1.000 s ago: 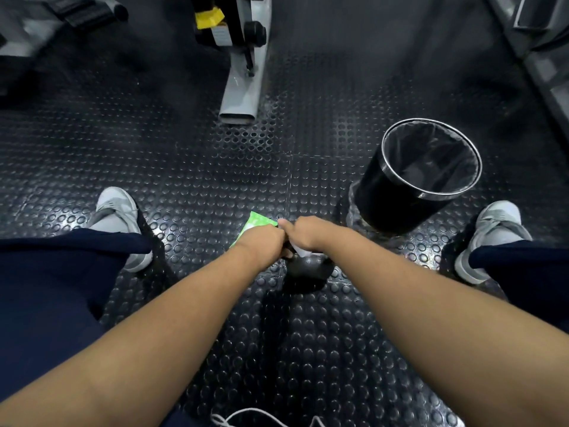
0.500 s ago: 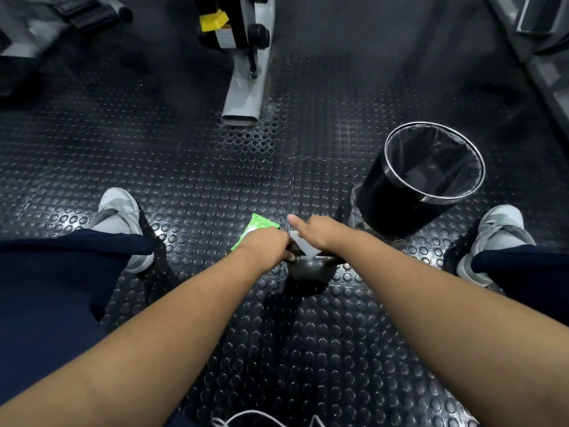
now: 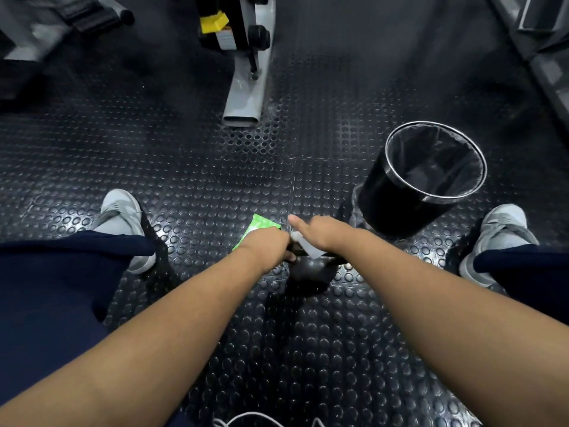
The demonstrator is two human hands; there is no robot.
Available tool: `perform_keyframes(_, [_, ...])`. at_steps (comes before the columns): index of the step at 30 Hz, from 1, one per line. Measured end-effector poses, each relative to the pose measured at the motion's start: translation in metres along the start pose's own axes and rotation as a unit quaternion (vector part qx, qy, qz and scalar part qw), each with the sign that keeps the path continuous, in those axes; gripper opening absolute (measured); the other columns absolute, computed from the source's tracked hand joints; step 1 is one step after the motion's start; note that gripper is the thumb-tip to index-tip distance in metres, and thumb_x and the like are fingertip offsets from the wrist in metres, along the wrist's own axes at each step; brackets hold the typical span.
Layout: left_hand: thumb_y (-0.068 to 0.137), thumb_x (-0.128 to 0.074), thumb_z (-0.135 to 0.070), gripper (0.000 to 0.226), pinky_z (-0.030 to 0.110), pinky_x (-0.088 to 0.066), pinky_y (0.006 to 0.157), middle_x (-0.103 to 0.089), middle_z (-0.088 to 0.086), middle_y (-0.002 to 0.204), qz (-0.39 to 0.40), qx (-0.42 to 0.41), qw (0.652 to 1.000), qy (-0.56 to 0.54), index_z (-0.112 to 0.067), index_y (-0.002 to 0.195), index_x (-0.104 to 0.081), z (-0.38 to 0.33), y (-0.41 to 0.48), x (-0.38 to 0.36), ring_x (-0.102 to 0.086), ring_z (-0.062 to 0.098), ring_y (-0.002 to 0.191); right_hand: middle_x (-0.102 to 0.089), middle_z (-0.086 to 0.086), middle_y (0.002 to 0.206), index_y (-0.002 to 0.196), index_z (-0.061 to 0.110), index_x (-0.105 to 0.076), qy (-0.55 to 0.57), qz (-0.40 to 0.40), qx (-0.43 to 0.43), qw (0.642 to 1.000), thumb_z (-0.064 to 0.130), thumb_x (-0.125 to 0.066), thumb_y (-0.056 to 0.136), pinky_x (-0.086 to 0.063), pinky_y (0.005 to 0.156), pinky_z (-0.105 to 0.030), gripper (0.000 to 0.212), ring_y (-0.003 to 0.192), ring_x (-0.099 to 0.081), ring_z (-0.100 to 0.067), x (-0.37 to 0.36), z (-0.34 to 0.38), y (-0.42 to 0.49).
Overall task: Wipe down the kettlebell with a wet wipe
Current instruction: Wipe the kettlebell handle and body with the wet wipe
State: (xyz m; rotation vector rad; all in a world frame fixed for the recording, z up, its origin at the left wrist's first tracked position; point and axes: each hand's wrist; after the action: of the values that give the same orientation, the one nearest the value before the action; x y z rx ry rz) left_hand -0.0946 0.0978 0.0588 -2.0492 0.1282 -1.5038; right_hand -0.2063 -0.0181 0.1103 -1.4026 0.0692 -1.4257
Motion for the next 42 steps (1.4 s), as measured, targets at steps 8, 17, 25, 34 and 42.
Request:
perform_keyframes(8, [0.100,-0.061,-0.030,0.017,0.027,-0.042,0.065,-0.066,-0.011,0.087,-0.011,-0.008,1.000,0.002,-0.024,0.113,-0.071,0.000,0.000,-0.001,-0.063,0.012,0.075,-0.045,-0.019,0.157,0.146,0.003,-0.053,-0.016,0.012,-0.002,1.000,0.069,-0.012,0.104,-0.034,0.113,-0.042,0.089,0.143,-0.043,-0.033,0.000,0.018,-0.004])
perform_keyframes(17, [0.100,-0.061,-0.045,0.018,0.030,-0.040,0.067,-0.056,-0.007,0.075,0.009,-0.009,1.000,-0.002,-0.027,0.103,-0.064,0.000,-0.003,0.006,-0.060,0.021,0.079,-0.033,-0.018,0.165,0.155,0.005,-0.040,-0.032,0.023,-0.055,0.998,0.075,-0.007,0.099,-0.025,0.122,-0.046,0.096,0.152,-0.032,-0.034,0.006,-0.021,0.001])
perform_keyframes(25, [0.101,-0.060,-0.038,0.025,0.027,-0.039,0.056,-0.071,0.000,0.094,0.001,0.003,1.000,-0.004,-0.018,0.113,-0.070,-0.004,-0.003,0.005,-0.064,0.021,0.078,-0.038,-0.018,0.162,0.150,0.004,-0.047,0.027,0.023,0.010,0.999,0.077,-0.013,0.098,-0.030,0.118,-0.043,0.097,0.147,-0.039,-0.033,-0.001,0.019,0.006])
perform_keyframes(34, [0.099,-0.062,-0.046,0.028,0.030,-0.039,0.066,-0.059,-0.003,0.079,0.012,-0.008,1.000,0.004,-0.022,0.109,-0.068,-0.004,-0.004,0.010,-0.060,0.022,0.080,-0.027,-0.014,0.168,0.157,0.008,-0.037,-0.038,0.035,-0.052,0.997,0.080,-0.014,0.096,-0.023,0.123,-0.045,0.097,0.154,-0.028,-0.032,0.007,-0.023,-0.005])
perform_keyframes(42, [0.099,-0.063,-0.041,0.022,0.029,-0.037,0.056,-0.061,-0.006,0.080,0.006,0.002,1.000,-0.010,-0.022,0.108,-0.069,-0.003,-0.008,0.009,-0.061,0.020,0.079,-0.071,-0.011,0.108,0.098,0.014,-0.071,0.038,-0.006,0.059,0.998,0.050,-0.042,0.106,-0.048,0.085,-0.036,0.046,0.098,-0.061,-0.027,-0.015,-0.012,0.008])
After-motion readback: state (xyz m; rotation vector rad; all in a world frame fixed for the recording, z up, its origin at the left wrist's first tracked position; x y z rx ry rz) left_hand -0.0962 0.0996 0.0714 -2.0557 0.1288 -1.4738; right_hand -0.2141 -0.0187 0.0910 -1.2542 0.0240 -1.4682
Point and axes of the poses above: each hand's wrist, its own y-axis towards the middle knuckle, its own x-axis out of the back of the hand, z = x × y
